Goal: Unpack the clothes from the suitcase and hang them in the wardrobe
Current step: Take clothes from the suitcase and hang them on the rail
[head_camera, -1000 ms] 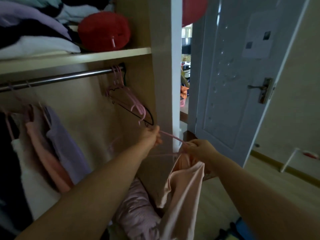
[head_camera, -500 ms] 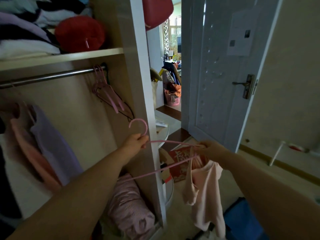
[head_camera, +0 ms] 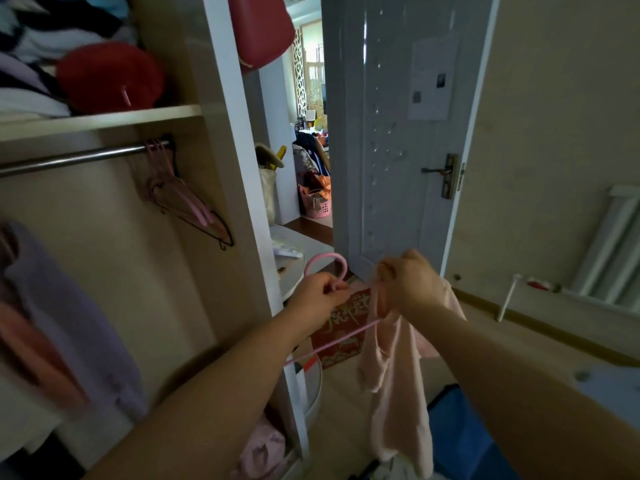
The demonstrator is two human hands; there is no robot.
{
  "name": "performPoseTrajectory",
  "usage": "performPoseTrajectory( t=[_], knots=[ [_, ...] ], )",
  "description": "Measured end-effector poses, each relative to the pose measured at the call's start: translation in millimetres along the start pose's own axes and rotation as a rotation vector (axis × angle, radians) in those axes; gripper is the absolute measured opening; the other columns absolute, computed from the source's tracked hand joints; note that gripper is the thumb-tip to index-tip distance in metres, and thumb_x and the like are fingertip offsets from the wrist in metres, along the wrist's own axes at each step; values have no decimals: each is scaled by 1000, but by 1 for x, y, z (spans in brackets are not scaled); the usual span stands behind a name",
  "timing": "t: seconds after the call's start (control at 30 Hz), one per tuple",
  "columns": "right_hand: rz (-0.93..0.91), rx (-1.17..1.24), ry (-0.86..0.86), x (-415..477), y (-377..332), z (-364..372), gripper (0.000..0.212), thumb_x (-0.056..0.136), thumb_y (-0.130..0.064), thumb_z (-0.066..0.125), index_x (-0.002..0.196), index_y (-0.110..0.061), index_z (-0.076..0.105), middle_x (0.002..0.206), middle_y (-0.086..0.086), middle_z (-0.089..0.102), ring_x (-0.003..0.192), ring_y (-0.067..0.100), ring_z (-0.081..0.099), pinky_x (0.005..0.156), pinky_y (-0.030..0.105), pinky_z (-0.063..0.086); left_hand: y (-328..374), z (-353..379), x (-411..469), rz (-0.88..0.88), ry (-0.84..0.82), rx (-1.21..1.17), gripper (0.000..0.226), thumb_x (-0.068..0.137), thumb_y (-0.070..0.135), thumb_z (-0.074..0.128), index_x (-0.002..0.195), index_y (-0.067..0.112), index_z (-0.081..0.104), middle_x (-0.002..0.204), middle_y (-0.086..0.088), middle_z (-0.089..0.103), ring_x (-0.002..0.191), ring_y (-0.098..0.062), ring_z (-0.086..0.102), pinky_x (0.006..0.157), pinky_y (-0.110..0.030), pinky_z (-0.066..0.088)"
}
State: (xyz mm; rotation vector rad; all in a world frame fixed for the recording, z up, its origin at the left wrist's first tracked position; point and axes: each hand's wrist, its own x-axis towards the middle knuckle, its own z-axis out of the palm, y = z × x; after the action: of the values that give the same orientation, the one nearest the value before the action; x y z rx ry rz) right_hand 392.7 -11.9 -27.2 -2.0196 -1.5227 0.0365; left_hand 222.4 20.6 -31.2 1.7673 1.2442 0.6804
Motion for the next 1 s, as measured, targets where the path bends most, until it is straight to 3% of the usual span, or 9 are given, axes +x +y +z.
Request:
performPoseTrajectory(
  t=[0.13,0.33,0.47,0.53,0.6,0.7,0.77,0.83,1.0],
  knots=[
    [-167,62,-28,-8,-11,-12,29,98,-26,41,101,-23,70,94,1,54,83,18,53,70,28,41,4,8,-5,-27,120,-173,17,86,25,64,91,11,56,88,-2,66,90,-23,65,92,-45,51],
    [-379,-48,-116,-20,-22,-24,28,97,-32,43,104,-23,69,89,-4,47,78,13,48,67,24,34,19,21,-16,39,-21,-207,12,88,21,63,94,12,60,90,-6,65,91,-22,64,84,-34,51],
    [-438,-237,-5,-24,-17,-40,35,96,-47,39,123,-34,58,110,-6,52,110,17,47,88,33,33,25,16,-17,102,60,-195,10,89,15,61,95,7,59,91,-11,66,88,-25,66,82,-36,55],
    [-405,-361,-88,-25,-12,-49,36,94,-56,34,113,-36,58,114,-8,55,112,17,48,93,37,30,24,12,-18,132,80,-156,15,87,16,65,96,5,59,92,-12,66,89,-27,66,85,-40,55],
    [-288,-279,-254,-26,-10,-48,33,94,-57,33,93,-33,55,100,-5,58,99,17,52,82,33,32,20,12,-17,160,113,-146,16,83,18,69,93,10,59,88,-4,67,85,-20,66,83,-38,55],
    [-184,-139,-230,-25,-4,-33,32,95,-54,35,84,-31,55,89,-2,58,93,22,57,75,31,32,11,15,-16,201,333,-40,21,80,23,73,93,18,57,87,12,61,81,-4,59,75,-22,50],
    [-135,-110,-93,-24,2,-26,34,96,-50,36,86,-28,60,89,1,62,91,25,59,75,32,35,0,10,-15,231,577,56,24,81,26,73,95,20,55,94,8,58,82,-5,56,73,-23,51],
    [-103,-61,-21,-22,5,-24,33,97,-46,38,89,-25,63,86,1,62,87,24,59,72,31,36,-16,3,-20,248,673,101,19,82,27,70,88,22,53,90,5,61,81,-11,60,69,-26,53],
    [-149,42,13,-19,-5,-24,28,96,-44,42,75,-28,51,72,-7,52,72,17,49,71,30,33,-45,9,-38,-44,148,29,32,85,46,63,88,15,65,80,1,66,80,-16,65,69,-28,51]
  ],
)
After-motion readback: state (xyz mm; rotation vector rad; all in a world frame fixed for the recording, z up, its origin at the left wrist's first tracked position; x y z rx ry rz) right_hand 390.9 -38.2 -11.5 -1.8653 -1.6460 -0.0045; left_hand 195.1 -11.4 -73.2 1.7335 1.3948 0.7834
